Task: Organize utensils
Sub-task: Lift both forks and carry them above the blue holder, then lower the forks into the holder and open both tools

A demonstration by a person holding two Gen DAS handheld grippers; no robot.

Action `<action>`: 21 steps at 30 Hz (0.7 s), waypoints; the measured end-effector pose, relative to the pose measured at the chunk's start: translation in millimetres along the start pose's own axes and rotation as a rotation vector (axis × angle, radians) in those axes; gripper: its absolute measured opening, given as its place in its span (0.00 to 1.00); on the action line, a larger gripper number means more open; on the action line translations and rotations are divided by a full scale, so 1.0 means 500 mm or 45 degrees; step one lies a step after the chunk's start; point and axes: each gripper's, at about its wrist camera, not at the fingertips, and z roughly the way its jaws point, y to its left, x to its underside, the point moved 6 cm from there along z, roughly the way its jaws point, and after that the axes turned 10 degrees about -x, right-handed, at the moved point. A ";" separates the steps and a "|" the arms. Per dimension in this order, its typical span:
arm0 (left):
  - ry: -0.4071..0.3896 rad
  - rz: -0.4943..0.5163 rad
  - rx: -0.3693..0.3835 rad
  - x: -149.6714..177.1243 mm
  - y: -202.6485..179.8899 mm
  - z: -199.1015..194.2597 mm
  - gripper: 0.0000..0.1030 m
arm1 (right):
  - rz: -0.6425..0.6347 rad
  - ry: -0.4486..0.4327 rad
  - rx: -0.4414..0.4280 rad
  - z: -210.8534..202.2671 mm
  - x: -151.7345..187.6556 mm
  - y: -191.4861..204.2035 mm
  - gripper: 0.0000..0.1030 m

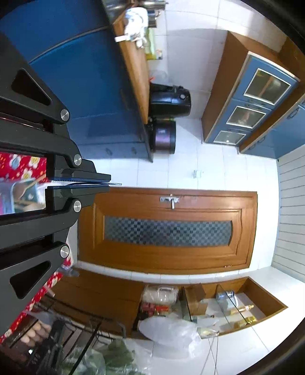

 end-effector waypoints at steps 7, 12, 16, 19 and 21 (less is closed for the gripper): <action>-0.014 0.031 -0.073 -0.035 0.020 0.053 0.01 | -0.053 -0.053 0.034 0.025 -0.079 -0.003 0.02; -0.015 0.094 -0.123 -0.040 0.018 0.093 0.01 | -0.082 -0.080 0.064 0.051 -0.124 -0.008 0.02; 0.000 0.142 -0.152 -0.026 0.012 0.118 0.01 | -0.084 -0.099 0.090 0.079 -0.145 -0.016 0.02; 0.020 0.184 -0.168 -0.008 0.003 0.136 0.01 | -0.071 -0.104 0.101 0.101 -0.155 -0.024 0.02; 0.027 0.207 -0.176 0.004 -0.002 0.144 0.01 | -0.064 -0.101 0.108 0.117 -0.157 -0.029 0.02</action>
